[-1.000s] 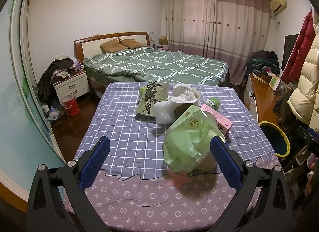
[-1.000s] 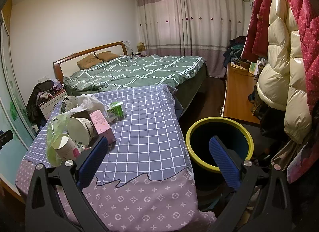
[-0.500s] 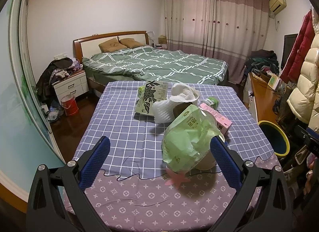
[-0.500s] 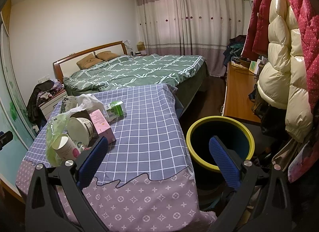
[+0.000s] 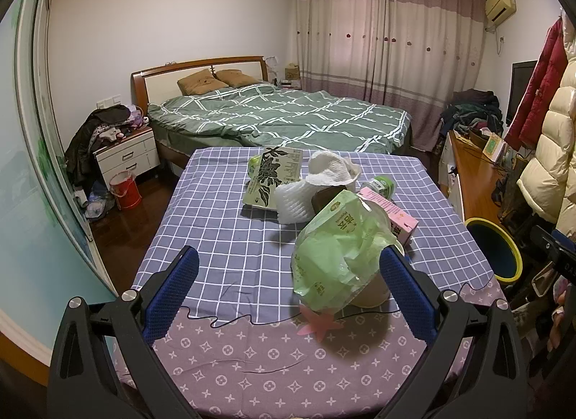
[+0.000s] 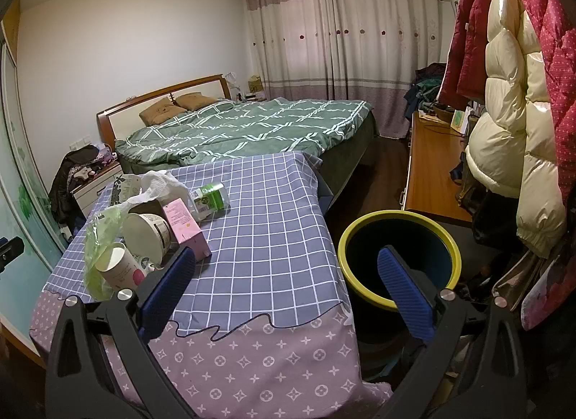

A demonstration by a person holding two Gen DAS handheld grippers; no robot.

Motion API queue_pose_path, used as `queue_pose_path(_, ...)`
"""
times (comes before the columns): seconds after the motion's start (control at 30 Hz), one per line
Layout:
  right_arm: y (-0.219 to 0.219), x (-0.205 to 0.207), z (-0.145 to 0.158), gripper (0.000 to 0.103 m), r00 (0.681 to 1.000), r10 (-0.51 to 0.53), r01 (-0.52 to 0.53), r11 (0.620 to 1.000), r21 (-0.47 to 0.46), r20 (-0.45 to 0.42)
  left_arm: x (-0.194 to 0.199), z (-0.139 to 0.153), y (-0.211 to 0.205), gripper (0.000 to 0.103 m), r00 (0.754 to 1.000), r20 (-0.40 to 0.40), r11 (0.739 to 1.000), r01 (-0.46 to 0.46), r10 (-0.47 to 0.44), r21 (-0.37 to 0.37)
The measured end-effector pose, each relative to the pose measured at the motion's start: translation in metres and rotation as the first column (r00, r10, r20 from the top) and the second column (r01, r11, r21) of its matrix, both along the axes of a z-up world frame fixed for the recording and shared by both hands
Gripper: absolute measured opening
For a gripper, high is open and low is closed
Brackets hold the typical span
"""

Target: Collect trash

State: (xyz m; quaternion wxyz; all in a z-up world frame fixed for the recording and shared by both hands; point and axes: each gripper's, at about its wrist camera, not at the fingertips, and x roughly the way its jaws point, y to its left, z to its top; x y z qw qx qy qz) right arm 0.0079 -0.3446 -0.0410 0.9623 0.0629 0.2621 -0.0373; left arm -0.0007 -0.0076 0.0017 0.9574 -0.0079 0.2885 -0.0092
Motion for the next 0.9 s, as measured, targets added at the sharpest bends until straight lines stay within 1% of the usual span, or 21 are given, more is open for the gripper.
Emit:
queue_pose_path(0.63,0.0001,0.0014,0.0016,0.097,1.000,0.004,-0.004,1.000,0.006,-0.001,0.0005,-0.0007,-0.0012,0.099,1.000,-0.003,1.000,0.003,-0.003,0.001)
queue_pose_path(0.9,0.0067,0.0069,-0.0008,0.097,1.000,0.008,-0.008,1.000,0.005,-0.013,0.0049,-0.0045,-0.0016,0.099,1.000,-0.018,1.000,0.009,-0.010,-0.003)
